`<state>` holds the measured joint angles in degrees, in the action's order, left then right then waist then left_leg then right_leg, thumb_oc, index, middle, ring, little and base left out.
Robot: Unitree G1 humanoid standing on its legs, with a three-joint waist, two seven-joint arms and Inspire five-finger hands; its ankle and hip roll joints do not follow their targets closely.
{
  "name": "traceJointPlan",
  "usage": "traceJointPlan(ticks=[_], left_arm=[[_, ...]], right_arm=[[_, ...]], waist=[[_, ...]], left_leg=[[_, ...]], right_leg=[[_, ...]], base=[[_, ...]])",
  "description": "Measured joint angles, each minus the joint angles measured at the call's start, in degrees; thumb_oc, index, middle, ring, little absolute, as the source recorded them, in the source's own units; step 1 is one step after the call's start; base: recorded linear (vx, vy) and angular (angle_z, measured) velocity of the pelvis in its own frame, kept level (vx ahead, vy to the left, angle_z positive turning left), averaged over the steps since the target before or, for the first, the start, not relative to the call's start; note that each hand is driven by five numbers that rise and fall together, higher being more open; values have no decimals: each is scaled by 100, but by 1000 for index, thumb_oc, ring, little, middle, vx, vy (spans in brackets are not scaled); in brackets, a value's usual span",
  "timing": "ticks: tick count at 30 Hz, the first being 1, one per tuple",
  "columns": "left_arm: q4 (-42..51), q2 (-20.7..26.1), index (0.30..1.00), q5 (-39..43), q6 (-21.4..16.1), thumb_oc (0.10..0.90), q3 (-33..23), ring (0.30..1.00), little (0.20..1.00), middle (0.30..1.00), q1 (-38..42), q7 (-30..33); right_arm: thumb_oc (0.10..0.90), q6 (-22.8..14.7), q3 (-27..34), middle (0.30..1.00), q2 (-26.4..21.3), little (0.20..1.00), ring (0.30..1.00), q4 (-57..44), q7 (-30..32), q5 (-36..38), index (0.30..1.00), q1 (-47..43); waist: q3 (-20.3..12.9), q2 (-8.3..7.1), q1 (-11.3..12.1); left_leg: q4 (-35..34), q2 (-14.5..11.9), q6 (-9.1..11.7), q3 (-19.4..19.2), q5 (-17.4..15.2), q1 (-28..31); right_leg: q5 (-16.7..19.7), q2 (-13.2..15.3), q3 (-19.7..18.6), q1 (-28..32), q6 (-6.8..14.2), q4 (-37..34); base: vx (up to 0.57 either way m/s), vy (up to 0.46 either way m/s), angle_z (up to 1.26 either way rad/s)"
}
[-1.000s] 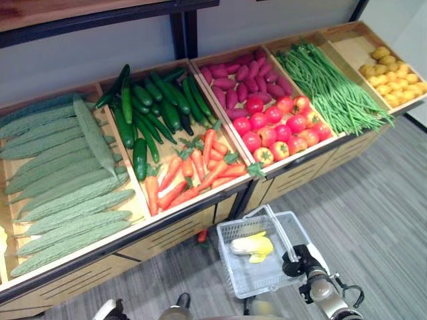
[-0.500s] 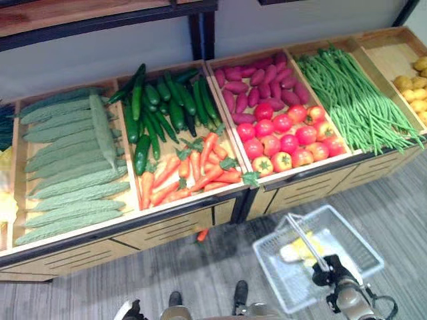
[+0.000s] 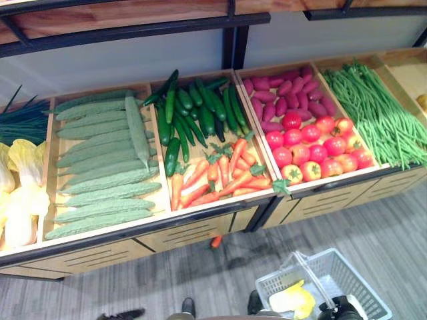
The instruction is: Get the vegetables into the basket
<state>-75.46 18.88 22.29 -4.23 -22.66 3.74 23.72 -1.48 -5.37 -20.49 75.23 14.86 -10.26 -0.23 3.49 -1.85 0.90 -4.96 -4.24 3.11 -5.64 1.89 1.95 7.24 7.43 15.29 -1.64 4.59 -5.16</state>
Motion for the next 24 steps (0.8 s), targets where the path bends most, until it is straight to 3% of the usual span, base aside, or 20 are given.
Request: traceJointPlan(ticks=[1, 7, 11, 14, 16, 20, 22, 24], left_arm=[[157, 172, 1000, 162, -22, 900, -309, 1000, 1000, 1000, 22, 172], [1178, 973, 1000, 181, -163, 900, -244, 1000, 1000, 1000, -58, 1159], [3823, 1111, 1000, -774, -146, 900, -190, 1000, 1000, 1000, -584, 1838], [5247, 1279, 1000, -1774, -159, 900, -168, 1000, 1000, 1000, -643, 2249], [5595, 1294, 1000, -2248, -302, 900, -157, 1000, 1000, 1000, -621, 2344], [5773, 1500, 1000, -2593, -437, 900, 426, 1000, 1000, 1000, -465, 1707], [5816, 1858, 1000, -2282, -533, 900, 1111, 1000, 1000, 1000, -483, 785], [5950, 2034, 1000, -1764, -707, 900, 1425, 1000, 1000, 1000, -458, -11]], right_arm=[[400, -4, 1, 300, 21, 300, 300, -2, 4, -3, 300, 0], [400, -80, -6, 300, 23, 300, 300, -131, 16, -9, 300, 152], [400, -136, -1, 300, 24, 300, 300, -203, 41, -11, 300, 355], [400, -176, 23, 300, 21, 300, 300, -189, 74, -11, 300, 348], [400, -186, 42, 300, 17, 300, 300, -184, 80, -10, 300, 326], [400, -192, 47, 300, -16, 300, 300, -238, 73, -8, 300, 219], [400, -197, 48, 300, -82, 300, 300, -276, 8, -5, 300, 196], [400, -186, 32, 300, -134, 300, 300, -407, -53, -4, 300, 246]], waist=[[-52, -45, -1], [-182, -68, 12], [-153, -102, 154], [-118, -99, 148], [-90, -87, 138], [22, 33, 34], [127, 69, -26], [145, 91, -123]], left_leg=[[0, -2, 1, -6, -1, 8], [-4, 6, 4, -100, -4, 56], [-5, 2, 11, -124, 1, 66], [-6, 4, 14, -136, 0, 86], [-6, 4, 18, -139, -1, 92], [-7, -4, 18, -197, -1, 119], [-7, -10, 18, -247, -1, 134], [-8, -6, 20, -294, -6, 159]], right_leg=[[1, -3, -11, 3, 0, 0], [12, -3, -109, -5, 8, -1], [21, -8, -133, -6, 9, -1], [25, -7, -147, 5, 13, -6], [26, -7, -152, 9, 15, -4], [36, -23, -217, -2, 16, -29], [43, -34, -268, -22, 8, -30], [46, -38, -320, -40, 10, -31]], base=[[19, 8, -3], [8, 2, -8], [3, -7, -3], [0, 0, 0], [-7, -1, -4], [-9, 2, -7], [-8, 5, -11], [7, -5, -13]])
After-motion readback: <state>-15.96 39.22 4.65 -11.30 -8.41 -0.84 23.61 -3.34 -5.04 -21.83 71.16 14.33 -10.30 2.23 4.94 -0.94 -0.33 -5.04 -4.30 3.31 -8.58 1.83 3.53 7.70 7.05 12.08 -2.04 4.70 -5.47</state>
